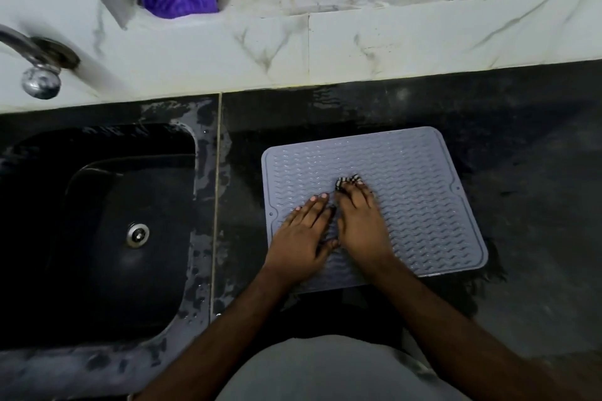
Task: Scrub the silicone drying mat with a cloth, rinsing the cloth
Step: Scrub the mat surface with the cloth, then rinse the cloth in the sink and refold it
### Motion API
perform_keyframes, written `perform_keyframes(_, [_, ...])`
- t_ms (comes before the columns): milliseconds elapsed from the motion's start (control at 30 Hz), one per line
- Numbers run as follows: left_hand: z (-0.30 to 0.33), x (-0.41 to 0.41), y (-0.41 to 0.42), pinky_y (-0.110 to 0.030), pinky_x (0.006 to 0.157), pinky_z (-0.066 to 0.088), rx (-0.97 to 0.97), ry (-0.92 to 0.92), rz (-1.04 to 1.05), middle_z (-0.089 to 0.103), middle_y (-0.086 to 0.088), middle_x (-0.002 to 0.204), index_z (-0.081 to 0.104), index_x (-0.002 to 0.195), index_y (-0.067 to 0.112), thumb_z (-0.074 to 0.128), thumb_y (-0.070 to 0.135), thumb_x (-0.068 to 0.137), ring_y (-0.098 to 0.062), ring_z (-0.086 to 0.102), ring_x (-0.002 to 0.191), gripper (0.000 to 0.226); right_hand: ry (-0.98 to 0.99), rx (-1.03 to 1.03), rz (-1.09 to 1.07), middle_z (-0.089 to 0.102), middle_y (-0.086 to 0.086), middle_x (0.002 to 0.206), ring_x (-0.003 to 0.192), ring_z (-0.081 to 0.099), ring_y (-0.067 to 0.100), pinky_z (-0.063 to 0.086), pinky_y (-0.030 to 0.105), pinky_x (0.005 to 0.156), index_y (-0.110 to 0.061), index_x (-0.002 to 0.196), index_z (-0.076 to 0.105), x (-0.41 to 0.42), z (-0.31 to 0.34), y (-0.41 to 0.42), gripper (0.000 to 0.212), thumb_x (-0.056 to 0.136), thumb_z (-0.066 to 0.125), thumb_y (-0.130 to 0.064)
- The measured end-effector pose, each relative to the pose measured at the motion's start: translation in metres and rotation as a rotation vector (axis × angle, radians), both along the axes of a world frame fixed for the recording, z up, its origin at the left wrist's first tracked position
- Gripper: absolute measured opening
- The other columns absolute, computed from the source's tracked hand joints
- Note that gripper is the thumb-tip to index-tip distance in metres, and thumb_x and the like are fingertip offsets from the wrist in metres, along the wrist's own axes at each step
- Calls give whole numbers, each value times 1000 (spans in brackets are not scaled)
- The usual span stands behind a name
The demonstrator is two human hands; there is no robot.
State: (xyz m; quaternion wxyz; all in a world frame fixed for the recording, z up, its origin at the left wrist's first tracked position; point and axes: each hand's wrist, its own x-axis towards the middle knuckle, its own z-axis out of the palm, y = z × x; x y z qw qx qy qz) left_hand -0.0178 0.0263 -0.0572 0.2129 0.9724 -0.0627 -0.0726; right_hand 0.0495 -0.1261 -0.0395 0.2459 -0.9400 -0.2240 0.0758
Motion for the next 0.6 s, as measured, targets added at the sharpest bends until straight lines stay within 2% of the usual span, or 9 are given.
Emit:
perform_keyframes(133, [13, -4, 16, -39, 123, 24, -215, -33, 66, 33, -1, 163, 38, 155, 15, 49, 43, 104, -13, 27, 151, 58, 77, 39, -36, 41, 17, 151, 142, 32, 34, 23, 43, 121, -1, 138, 53, 5, 6, 0, 48, 91, 53, 1])
perform_keyframes(233, [33, -11, 24, -33, 120, 32, -536, 39, 210, 39, -3, 158, 32, 156, 11, 63, 47, 95, -11, 36, 146, 78, 149, 247, -22, 42, 14, 148, 141, 37, 25, 26, 37, 121, -3, 139, 54, -1, 29, 16, 50, 90, 51, 6])
perform_keyframes(333, [59, -20, 25, -32, 117, 39, -1054, 187, 461, 45, -2, 154, 27, 157, 19, 74, 47, 83, -8, 48, 138, 92, 313, 585, -92, 53, 7, 139, 133, 47, 14, 33, 33, 118, -6, 133, 59, -14, 58, 54, 40, 97, 47, 4])
perform_keyframes(400, [74, -27, 36, -41, 112, 45, -1467, 299, 624, 52, -7, 150, 36, 152, 24, 80, 57, 71, -14, 56, 132, 99, 500, 726, -133, 55, 4, 139, 133, 48, 11, 34, 34, 117, -10, 133, 59, -24, 74, 78, 33, 104, 45, -7])
perform_keyframes(433, [81, -33, 50, -46, 107, 49, -1618, 372, 643, 57, -10, 146, 43, 149, 21, 84, 62, 66, -21, 59, 129, 100, 601, 735, -75, 52, 2, 144, 136, 44, 9, 35, 31, 116, -13, 137, 56, -31, 80, 89, 34, 106, 43, -13])
perform_keyframes(467, [88, -39, 65, -47, 98, 55, -1687, 450, 631, 62, -12, 140, 50, 144, 18, 85, 65, 64, -26, 63, 124, 99, 707, 717, 25, 45, -1, 152, 140, 39, 5, 37, 24, 113, -18, 143, 50, -37, 83, 96, 37, 107, 42, -21])
perform_keyframes(533, [99, -57, 101, -41, 83, 61, -1652, 528, 568, 69, -14, 124, 58, 135, 12, 88, 54, 69, -30, 70, 109, 84, 845, 648, 274, 27, -8, 162, 148, 22, 1, 33, 13, 111, -30, 151, 34, -45, 90, 106, 49, 102, 42, -28])
perform_keyframes(567, [101, -64, 117, -37, 79, 60, -1596, 524, 553, 71, -15, 118, 61, 130, 9, 88, 42, 73, -29, 71, 103, 71, 818, 606, 392, 19, -10, 164, 151, 12, 3, 29, 13, 113, -35, 152, 28, -45, 91, 108, 58, 97, 43, -25])
perform_keyframes(600, [102, -75, 134, -36, 79, 58, -1555, 498, 559, 71, -17, 116, 64, 127, 8, 86, 29, 77, -29, 70, 102, 58, 673, 526, 521, 13, -10, 165, 153, 3, 7, 25, 17, 117, -36, 153, 23, -45, 92, 114, 66, 92, 45, -21])
